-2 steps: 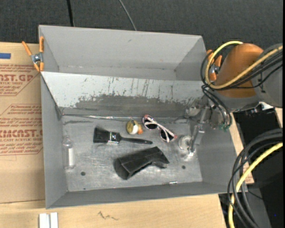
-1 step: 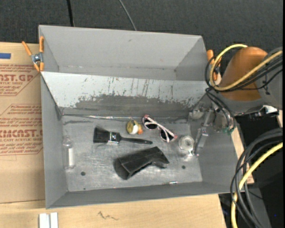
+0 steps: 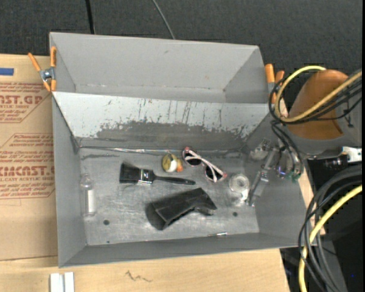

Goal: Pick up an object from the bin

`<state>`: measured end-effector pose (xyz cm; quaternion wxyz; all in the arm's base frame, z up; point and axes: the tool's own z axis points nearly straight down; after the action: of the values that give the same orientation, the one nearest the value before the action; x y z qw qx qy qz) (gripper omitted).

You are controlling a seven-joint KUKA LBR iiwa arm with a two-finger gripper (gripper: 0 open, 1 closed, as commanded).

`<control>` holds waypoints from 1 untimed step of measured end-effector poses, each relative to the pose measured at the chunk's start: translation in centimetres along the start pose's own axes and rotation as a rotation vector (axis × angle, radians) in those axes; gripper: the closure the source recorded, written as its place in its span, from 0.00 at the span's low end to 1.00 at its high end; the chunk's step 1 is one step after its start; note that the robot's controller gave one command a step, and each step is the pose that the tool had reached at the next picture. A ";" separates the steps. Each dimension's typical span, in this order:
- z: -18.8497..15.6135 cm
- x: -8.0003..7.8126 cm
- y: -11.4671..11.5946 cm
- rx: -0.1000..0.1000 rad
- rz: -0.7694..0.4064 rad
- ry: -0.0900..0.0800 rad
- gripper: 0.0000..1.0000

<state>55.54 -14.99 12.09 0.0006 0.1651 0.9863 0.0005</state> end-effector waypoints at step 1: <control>5.3 -1.3 0.9 0.002 -0.017 0.000 0.00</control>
Offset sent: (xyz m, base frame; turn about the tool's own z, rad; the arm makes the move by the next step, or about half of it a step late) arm -0.0143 -0.0049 -0.0509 0.0793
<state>57.04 -14.52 6.77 0.0006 0.1567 0.9876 -0.0005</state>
